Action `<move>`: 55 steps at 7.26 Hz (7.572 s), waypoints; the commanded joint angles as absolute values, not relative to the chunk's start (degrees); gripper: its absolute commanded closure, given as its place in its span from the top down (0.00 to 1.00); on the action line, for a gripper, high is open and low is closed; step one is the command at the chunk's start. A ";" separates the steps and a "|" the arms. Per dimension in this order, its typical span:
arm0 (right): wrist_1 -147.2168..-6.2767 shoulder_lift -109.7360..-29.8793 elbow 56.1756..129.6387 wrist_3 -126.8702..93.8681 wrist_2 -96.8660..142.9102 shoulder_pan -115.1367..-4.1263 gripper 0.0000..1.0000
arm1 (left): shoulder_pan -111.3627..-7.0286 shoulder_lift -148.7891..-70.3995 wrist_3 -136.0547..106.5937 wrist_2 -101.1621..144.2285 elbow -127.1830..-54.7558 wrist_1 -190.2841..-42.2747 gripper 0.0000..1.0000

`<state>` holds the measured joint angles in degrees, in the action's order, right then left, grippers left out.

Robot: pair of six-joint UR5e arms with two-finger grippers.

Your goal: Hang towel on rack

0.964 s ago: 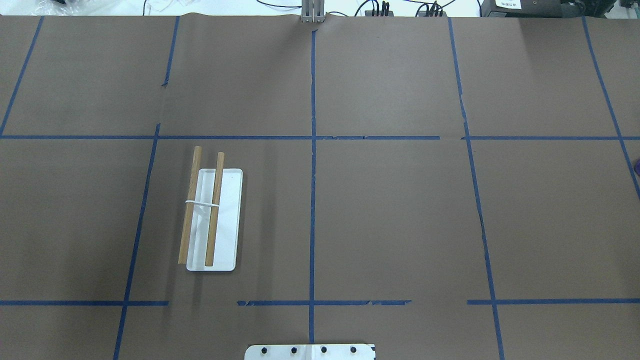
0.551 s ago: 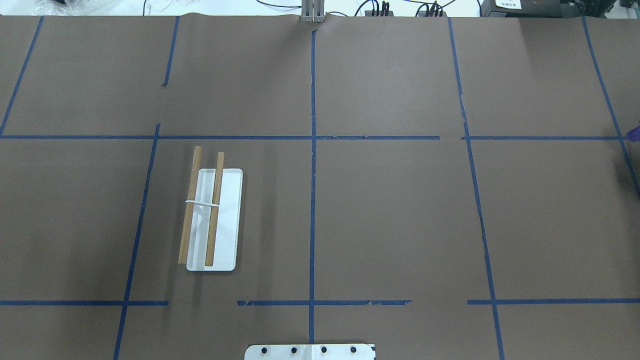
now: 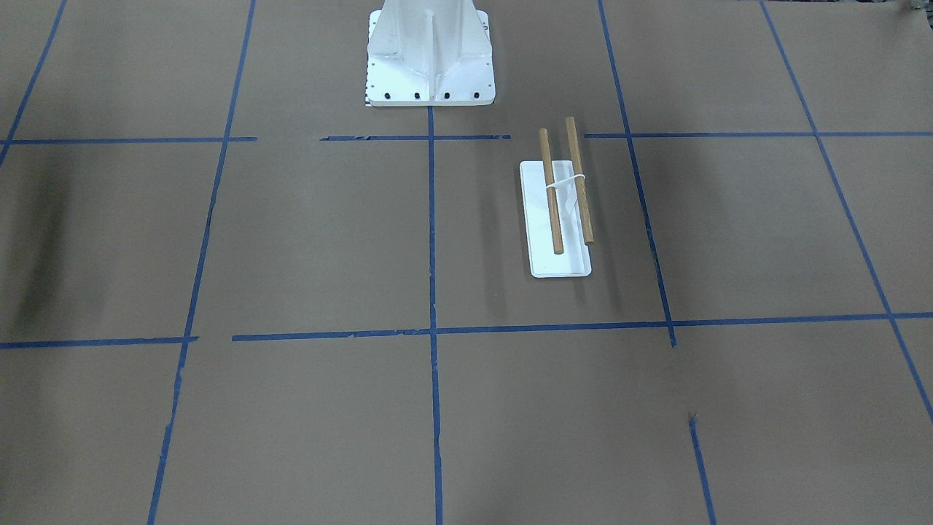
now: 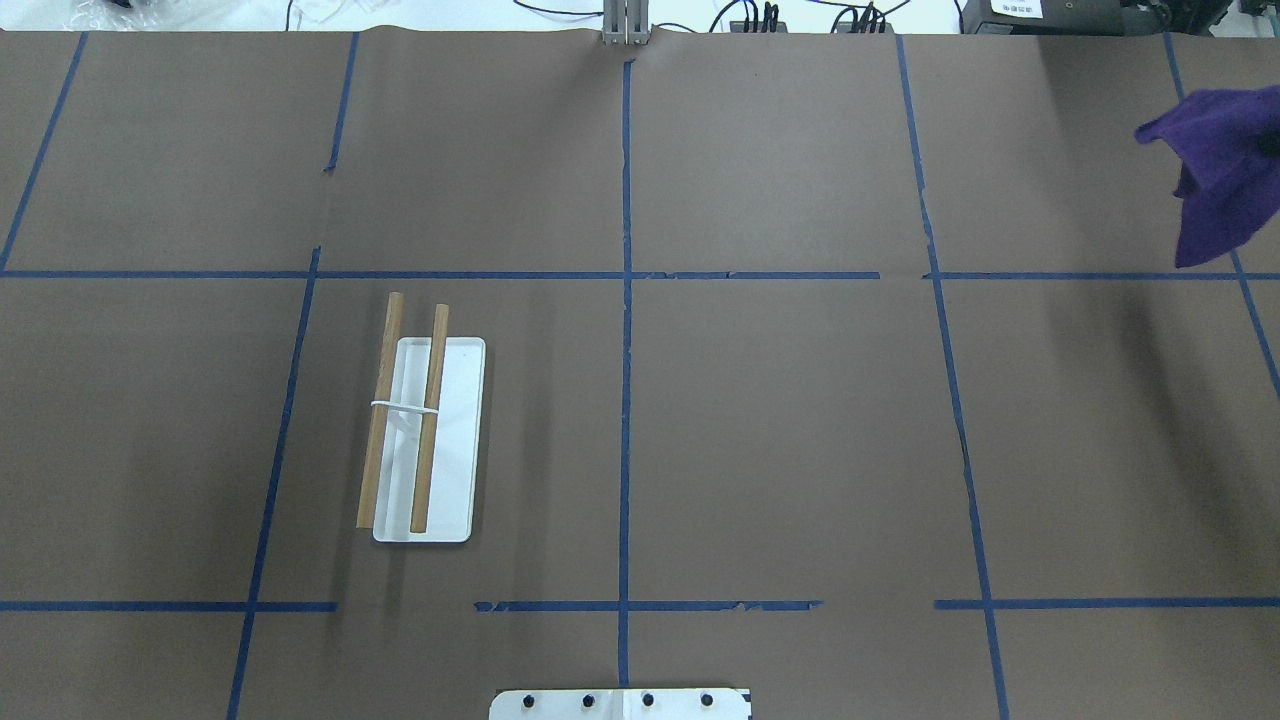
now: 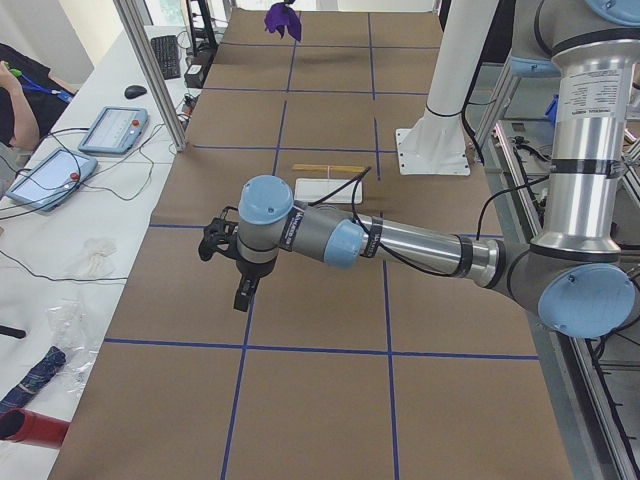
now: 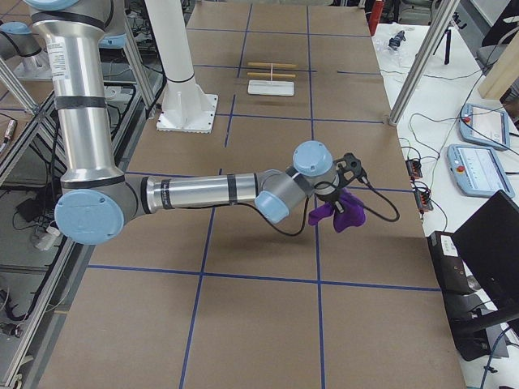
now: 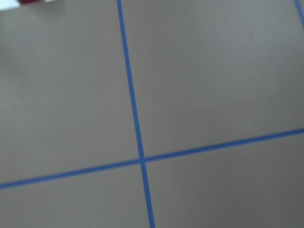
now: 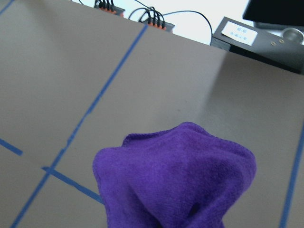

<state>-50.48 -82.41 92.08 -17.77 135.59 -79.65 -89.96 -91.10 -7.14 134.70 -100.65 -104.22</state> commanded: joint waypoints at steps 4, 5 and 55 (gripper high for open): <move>-49.32 -65.76 100.79 -52.42 113.96 -56.04 0.00 | -74.46 -105.35 -52.21 134.91 -97.30 -123.99 1.00; -44.17 -64.61 101.16 -57.43 110.60 -51.46 0.00 | -69.74 -108.25 -60.82 134.83 -96.95 -128.28 1.00; -97.38 -89.74 115.84 -15.55 133.33 -71.28 1.00 | -13.97 -110.25 -103.97 55.02 -132.10 -61.52 0.00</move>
